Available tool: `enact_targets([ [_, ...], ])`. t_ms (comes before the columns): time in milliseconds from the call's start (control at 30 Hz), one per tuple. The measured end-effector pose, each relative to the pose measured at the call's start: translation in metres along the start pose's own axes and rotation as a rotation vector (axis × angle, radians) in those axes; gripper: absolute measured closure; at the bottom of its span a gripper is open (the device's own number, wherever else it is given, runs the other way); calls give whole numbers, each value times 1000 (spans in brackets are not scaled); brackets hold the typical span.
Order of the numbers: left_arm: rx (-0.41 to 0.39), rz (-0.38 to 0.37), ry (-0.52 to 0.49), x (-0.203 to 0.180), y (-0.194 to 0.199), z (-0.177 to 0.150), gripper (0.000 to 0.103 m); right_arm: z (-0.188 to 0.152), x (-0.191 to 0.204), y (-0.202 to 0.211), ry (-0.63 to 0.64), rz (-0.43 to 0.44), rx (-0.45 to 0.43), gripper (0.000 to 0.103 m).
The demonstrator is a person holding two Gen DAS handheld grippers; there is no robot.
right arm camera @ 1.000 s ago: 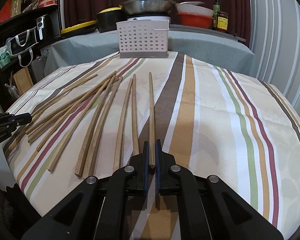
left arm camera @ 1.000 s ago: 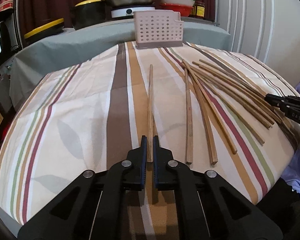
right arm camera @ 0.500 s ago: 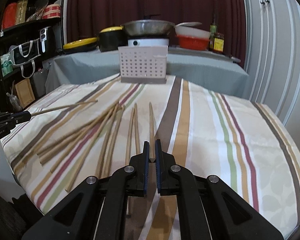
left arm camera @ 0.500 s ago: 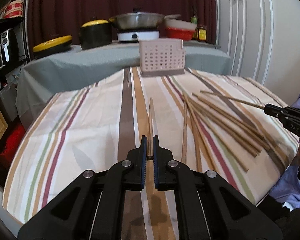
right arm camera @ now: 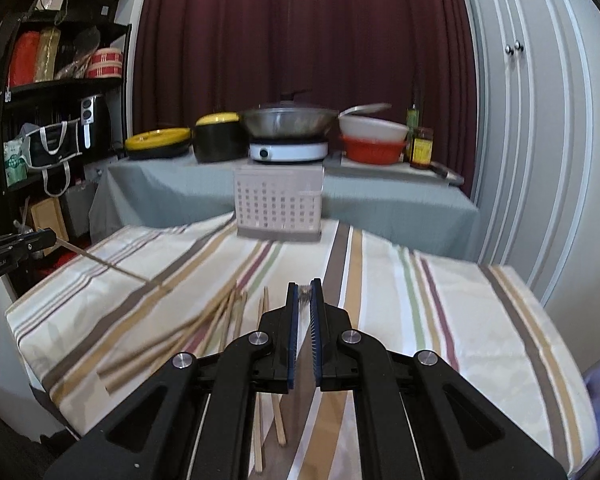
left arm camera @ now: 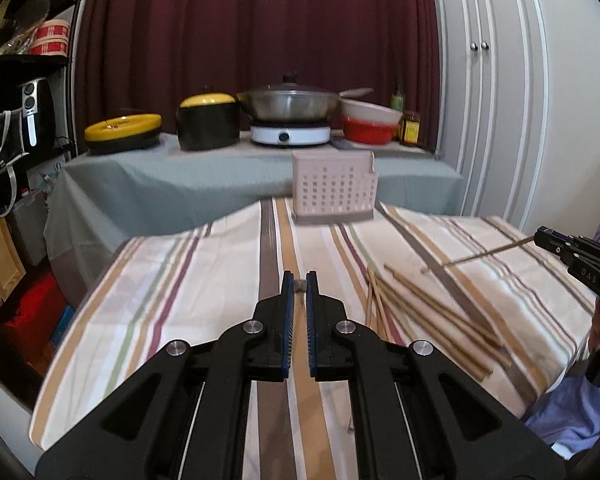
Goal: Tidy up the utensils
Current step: 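Lift both held chopsticks and carry them toward the white utensil holder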
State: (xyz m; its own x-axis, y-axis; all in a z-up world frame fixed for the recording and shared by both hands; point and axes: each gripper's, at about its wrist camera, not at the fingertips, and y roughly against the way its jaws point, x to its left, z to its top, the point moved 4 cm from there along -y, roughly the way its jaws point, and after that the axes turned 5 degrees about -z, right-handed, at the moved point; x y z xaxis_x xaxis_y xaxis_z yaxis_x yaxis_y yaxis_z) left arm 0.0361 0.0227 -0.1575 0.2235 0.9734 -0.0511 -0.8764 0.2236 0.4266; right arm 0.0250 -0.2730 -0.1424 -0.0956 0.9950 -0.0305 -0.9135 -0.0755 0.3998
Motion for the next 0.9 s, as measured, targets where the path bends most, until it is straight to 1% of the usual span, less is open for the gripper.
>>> enact_targets([
  [200, -7, -14, 41, 9, 3, 24, 97, 23, -1, 1, -9, 3, -30, 97],
  [367, 6, -5, 52, 16, -9, 36, 97, 33, 0, -9, -3, 2, -38, 97],
  [633, -17, -5, 42, 18, -27, 56, 97, 49, -1, -26, 2, -3, -68, 96],
  [900, -31, 11, 31, 17, -50, 72, 97, 61, -1, -40, 3, -2, -92, 96],
])
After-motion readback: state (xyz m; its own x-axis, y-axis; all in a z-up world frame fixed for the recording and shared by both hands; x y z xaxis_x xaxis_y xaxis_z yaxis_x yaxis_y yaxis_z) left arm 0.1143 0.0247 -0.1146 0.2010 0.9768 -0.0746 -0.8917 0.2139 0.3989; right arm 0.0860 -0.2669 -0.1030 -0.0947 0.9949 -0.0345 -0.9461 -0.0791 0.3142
